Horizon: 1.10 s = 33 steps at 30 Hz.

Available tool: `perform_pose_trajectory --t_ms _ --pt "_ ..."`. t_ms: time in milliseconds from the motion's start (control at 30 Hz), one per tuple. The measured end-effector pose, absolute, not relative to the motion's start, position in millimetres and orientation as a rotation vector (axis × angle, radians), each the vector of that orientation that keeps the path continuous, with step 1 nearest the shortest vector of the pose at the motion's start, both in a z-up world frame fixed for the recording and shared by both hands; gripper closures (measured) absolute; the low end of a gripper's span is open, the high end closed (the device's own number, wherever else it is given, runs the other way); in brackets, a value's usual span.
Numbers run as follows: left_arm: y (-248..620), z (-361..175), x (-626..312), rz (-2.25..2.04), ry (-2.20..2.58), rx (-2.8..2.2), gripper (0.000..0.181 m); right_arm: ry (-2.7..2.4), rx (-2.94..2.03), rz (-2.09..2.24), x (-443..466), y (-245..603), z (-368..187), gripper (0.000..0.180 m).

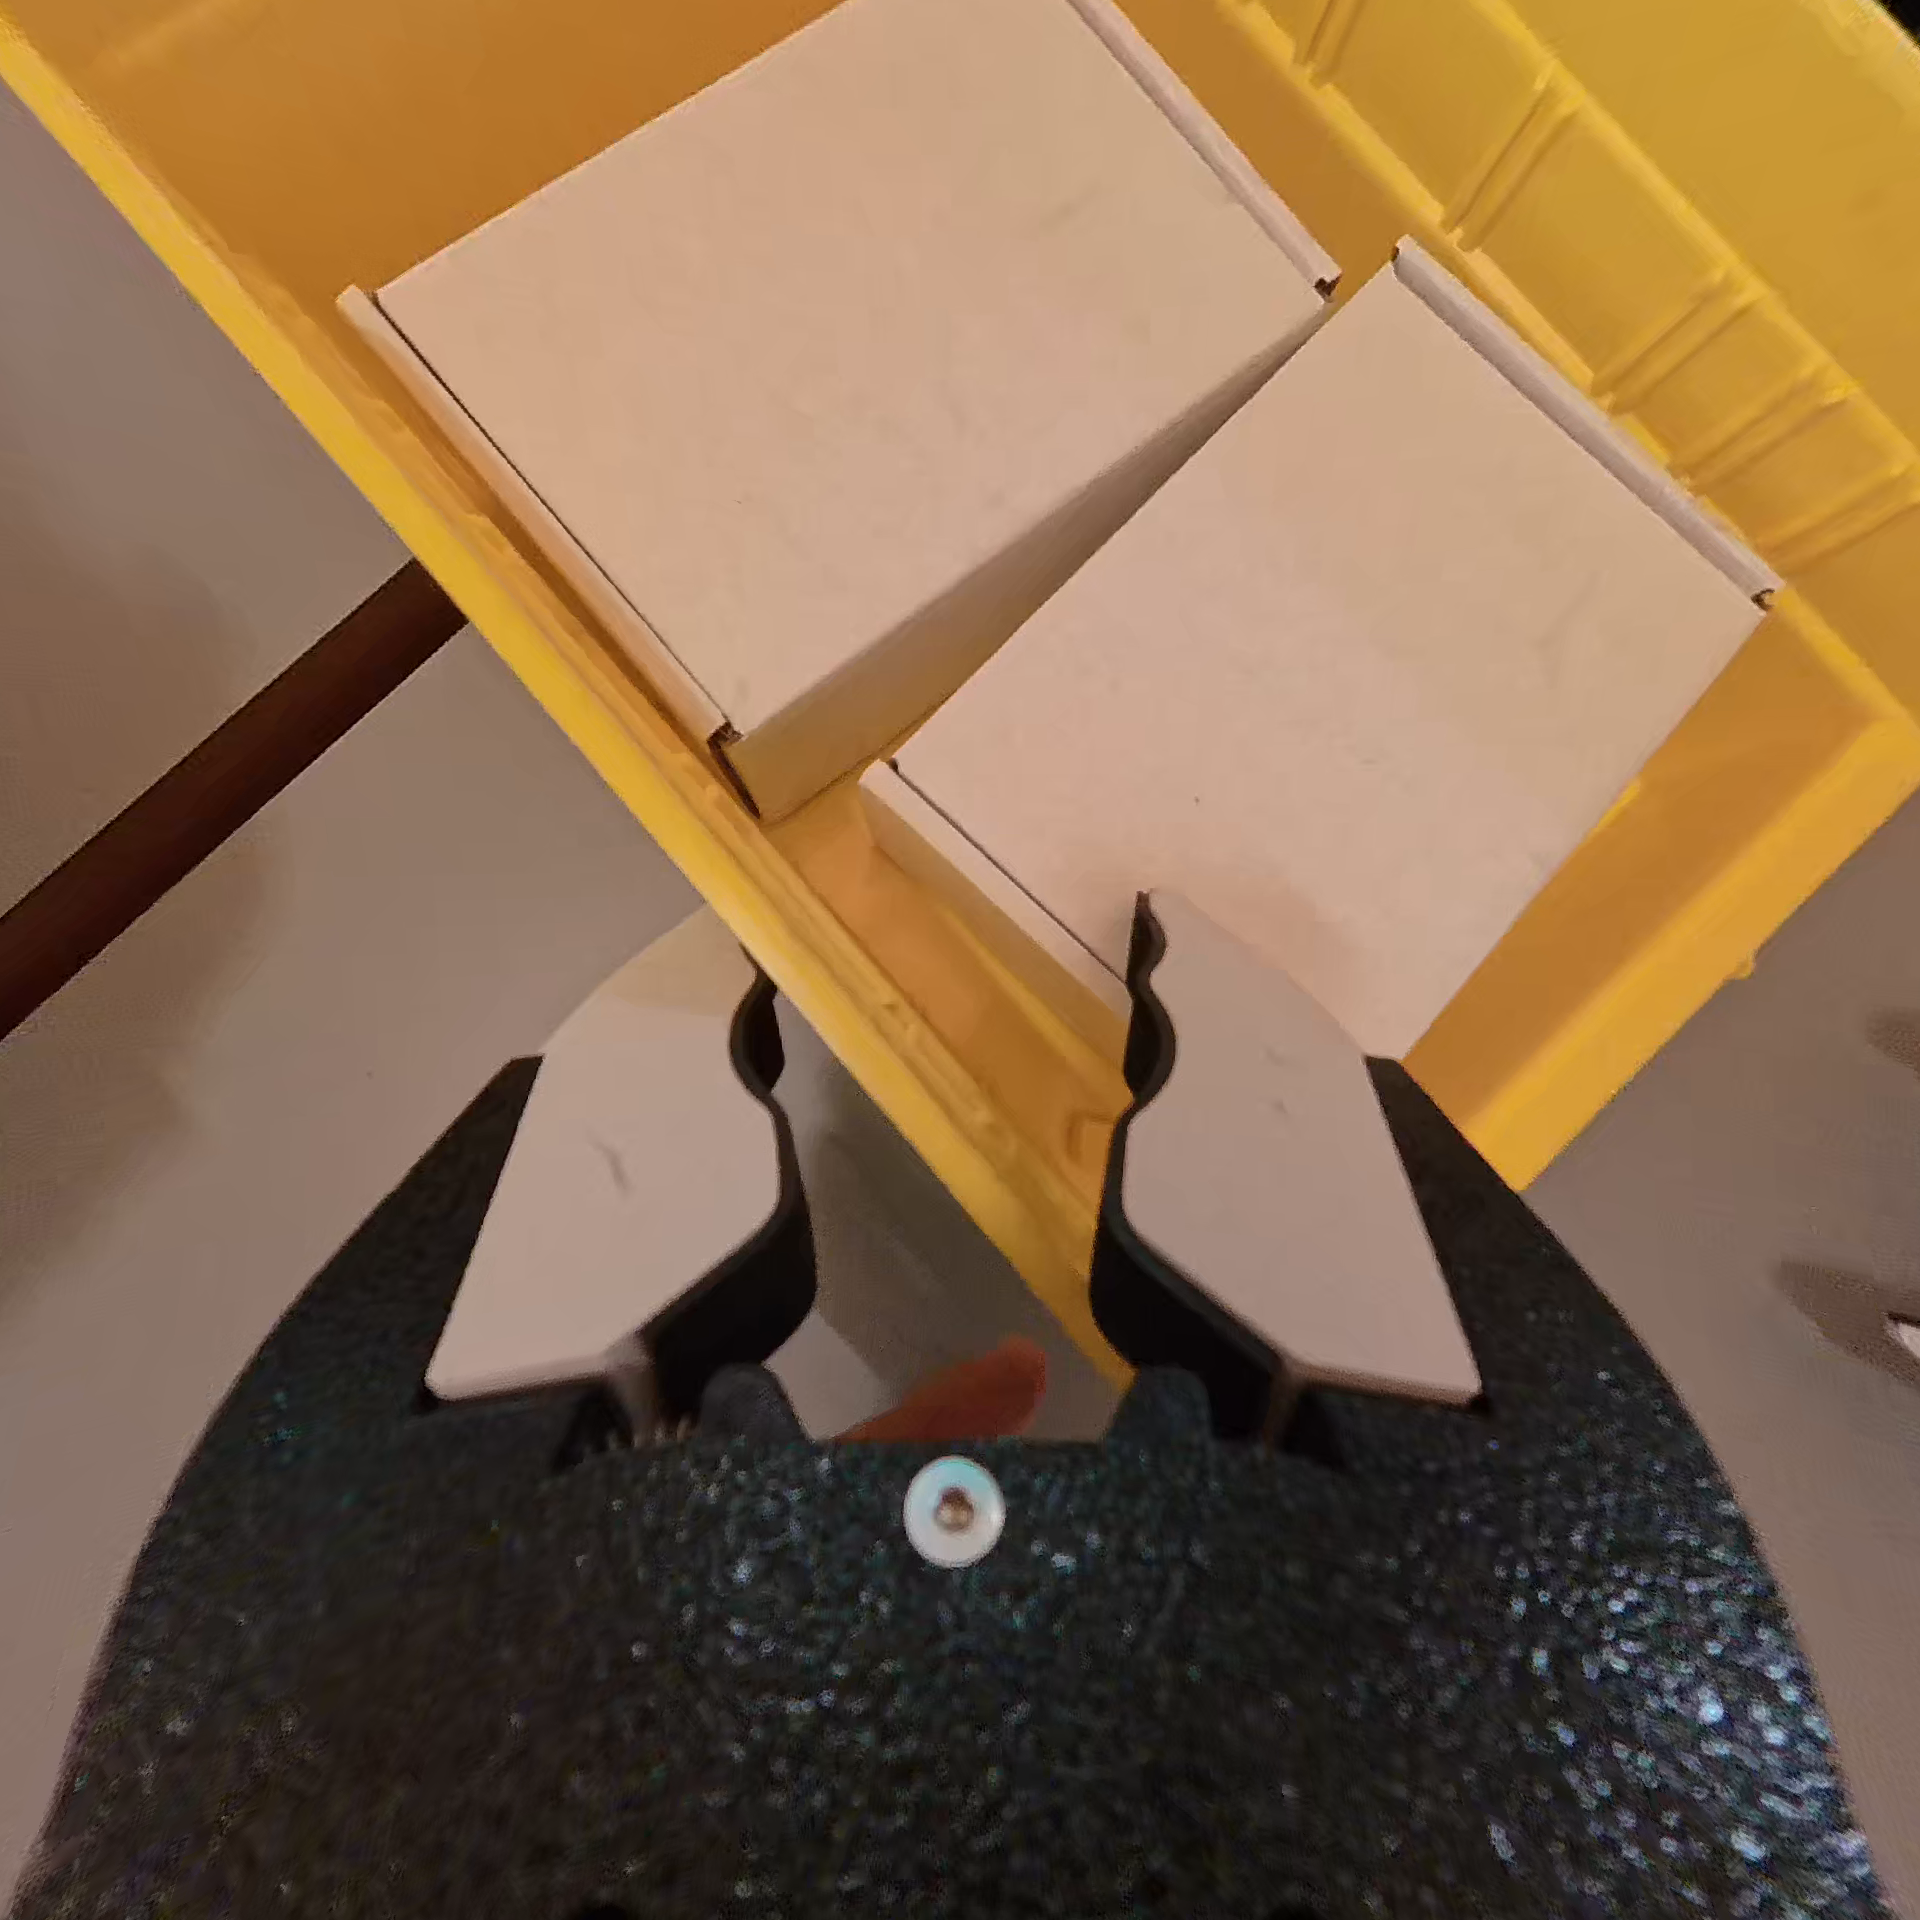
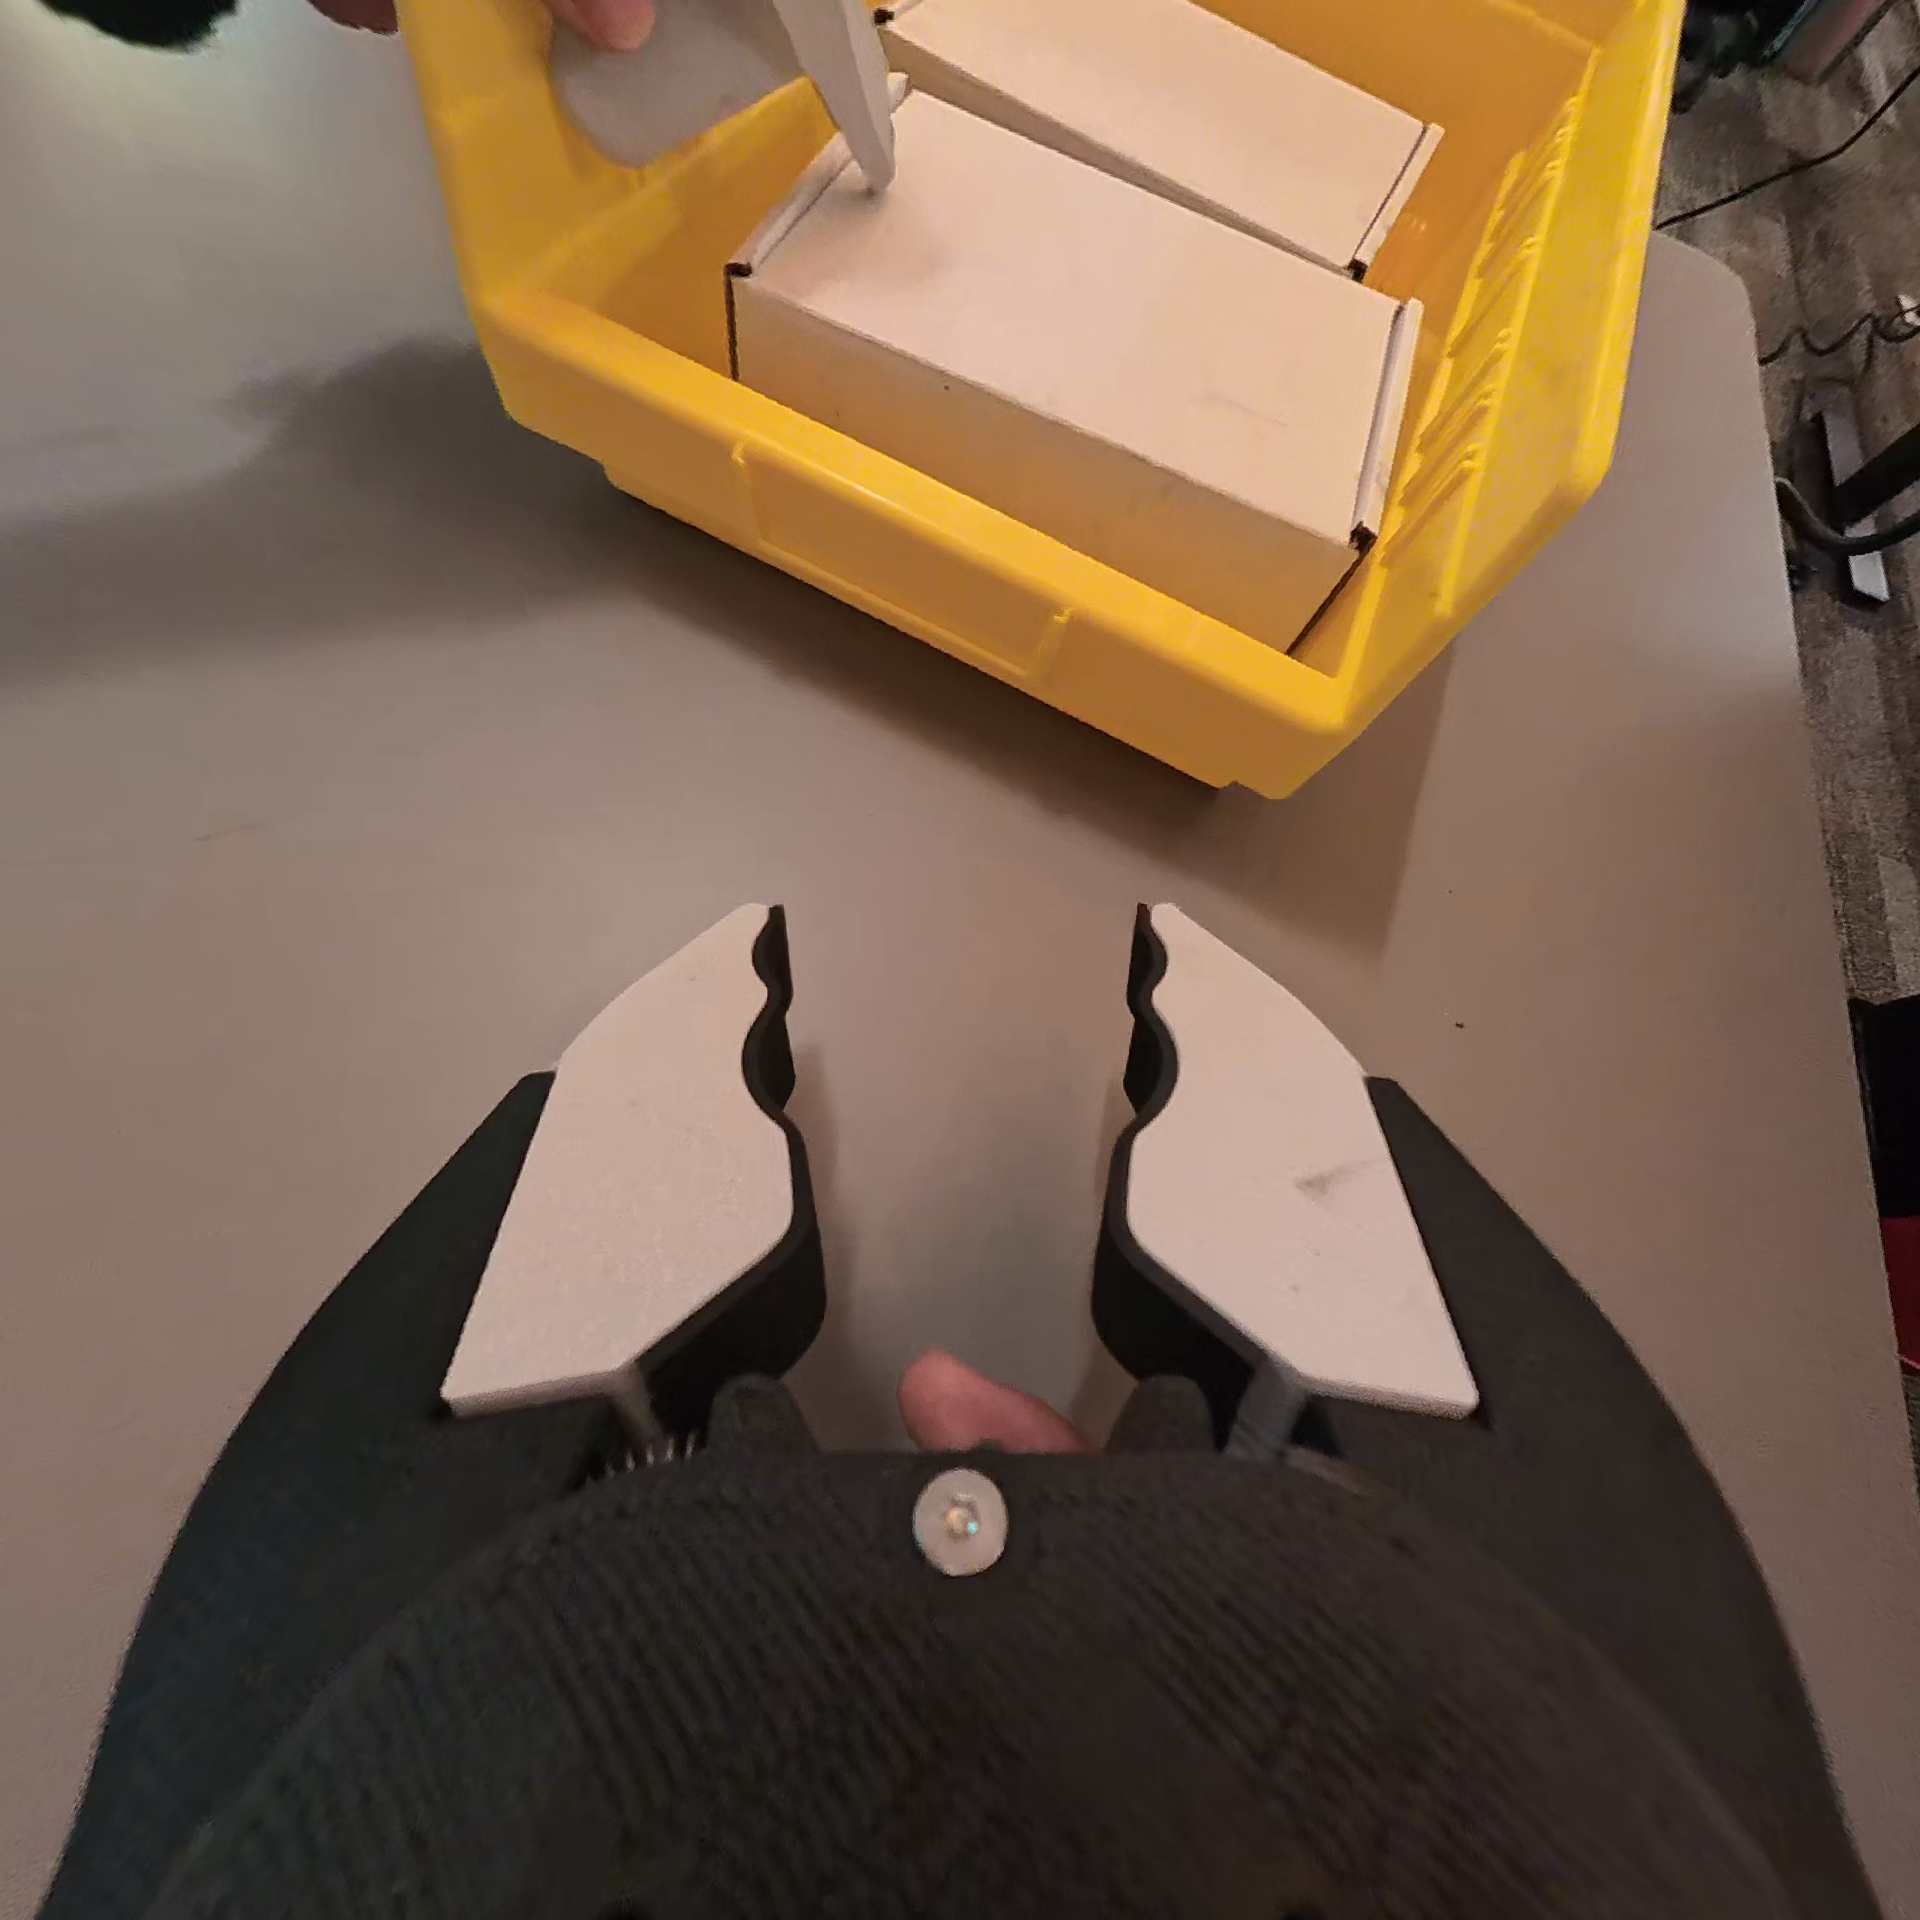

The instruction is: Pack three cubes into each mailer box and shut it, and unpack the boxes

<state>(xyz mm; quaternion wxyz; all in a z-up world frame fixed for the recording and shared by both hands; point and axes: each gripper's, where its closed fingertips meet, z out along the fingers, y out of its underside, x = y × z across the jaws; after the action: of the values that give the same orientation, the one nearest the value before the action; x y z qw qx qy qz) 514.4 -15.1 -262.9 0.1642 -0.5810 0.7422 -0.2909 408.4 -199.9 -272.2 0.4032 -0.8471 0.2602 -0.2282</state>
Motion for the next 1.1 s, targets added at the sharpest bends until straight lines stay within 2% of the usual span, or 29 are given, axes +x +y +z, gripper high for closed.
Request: perform_pose_trajectory --t_ms 367,1100 --pt "-17.0 -260.2 486.0 -0.973 2.091 -1.647 0.119 0.753 -2.093 -0.559 420.1 -209.1 -279.9 0.119" --pt "-23.5 -262.0 436.6 -0.926 2.12 -1.586 0.119 0.723 -2.002 -0.676 419.7 -217.8 -241.4 0.124"
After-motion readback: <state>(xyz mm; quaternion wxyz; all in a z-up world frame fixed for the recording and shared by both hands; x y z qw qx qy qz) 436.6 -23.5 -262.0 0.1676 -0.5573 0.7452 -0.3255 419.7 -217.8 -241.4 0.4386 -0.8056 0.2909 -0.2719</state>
